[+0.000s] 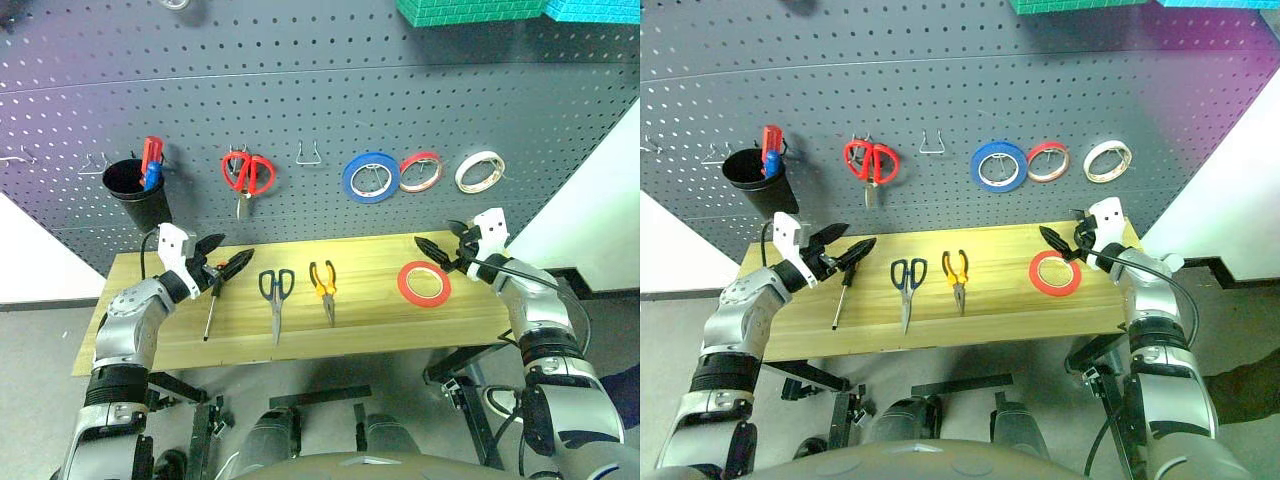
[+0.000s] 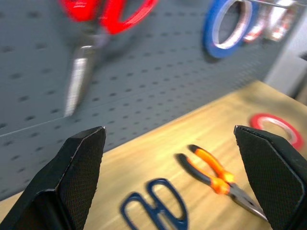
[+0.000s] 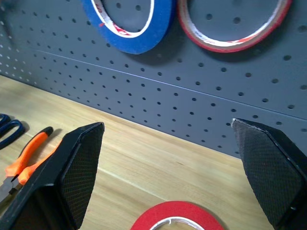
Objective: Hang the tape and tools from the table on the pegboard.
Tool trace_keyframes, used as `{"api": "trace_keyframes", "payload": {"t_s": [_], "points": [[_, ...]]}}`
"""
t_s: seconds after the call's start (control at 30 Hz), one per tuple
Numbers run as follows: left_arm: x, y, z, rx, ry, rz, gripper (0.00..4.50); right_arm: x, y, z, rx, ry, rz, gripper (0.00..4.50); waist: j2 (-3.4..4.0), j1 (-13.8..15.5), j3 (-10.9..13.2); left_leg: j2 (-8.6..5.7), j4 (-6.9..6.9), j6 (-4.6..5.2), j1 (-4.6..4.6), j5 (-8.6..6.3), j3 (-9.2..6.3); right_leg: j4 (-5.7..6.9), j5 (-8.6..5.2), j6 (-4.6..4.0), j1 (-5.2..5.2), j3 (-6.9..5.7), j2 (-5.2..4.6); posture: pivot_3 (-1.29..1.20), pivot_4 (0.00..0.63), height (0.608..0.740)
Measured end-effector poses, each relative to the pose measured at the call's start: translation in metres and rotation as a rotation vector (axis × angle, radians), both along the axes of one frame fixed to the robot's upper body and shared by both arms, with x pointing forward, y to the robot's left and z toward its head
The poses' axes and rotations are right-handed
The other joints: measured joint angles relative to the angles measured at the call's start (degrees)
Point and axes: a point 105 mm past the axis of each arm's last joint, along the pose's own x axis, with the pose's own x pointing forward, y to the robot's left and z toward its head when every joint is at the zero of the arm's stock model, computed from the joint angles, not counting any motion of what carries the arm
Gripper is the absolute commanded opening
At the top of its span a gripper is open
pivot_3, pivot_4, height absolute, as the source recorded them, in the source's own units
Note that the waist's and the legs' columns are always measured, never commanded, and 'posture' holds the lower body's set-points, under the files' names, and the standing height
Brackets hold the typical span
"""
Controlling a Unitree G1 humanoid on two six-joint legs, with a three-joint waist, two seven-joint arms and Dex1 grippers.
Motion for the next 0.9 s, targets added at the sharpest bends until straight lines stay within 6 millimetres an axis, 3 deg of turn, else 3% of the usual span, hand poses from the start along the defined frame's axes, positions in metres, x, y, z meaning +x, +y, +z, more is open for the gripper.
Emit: {"api": "trace_keyframes", "payload": {"t_s": [0.33, 0.43, 0.63, 0.9], "points": [[0.009, -0.041, 0.01, 0.078, -0.029, -0.187, 4.48, -0.002, 0.008, -0.006, -0.026, 0.023, 0.041, 4.5, 0.0, 0.0, 0.06, 0.02, -0.03, 0.0, 0.0, 0.0, -0.01, 0.0, 0.0, -0.01, -0.01, 0.03, 0.01, -0.06, 0.136, 0.74], [0.007, -0.052, 0.001, 0.104, -0.02, -0.223, 4.48, -0.005, 0.01, -0.013, -0.041, 0.042, 0.054, 4.5, 0.01, -0.01, 0.13, 0.03, -0.04, 0.01, 0.01, 0.0, -0.01, 0.0, 0.0, -0.01, -0.01, 0.07, 0.02, -0.06, 0.148, 0.74], [-0.013, -0.053, -0.014, 0.092, 0.054, -0.288, 4.48, -0.013, 0.012, -0.025, -0.067, 0.086, 0.087, 4.5, 0.02, -0.08, 0.82, 0.06, -0.05, 0.02, 0.0, -0.01, 0.01, 0.0, -0.01, -0.02, -0.04, 0.19, 0.0, -0.06, 0.184, 0.74], [-0.033, -0.06, 0.014, 0.063, 0.051, -0.405, 4.48, -0.023, 0.006, -0.037, -0.134, 0.139, 0.119, 4.5, -0.04, 0.07, 2.46, 0.07, -0.09, 0.05, -0.05, -0.03, 0.01, -0.06, -0.01, -0.05, -0.08, 0.2, -0.06, -0.04, 0.214, 0.74]]}}
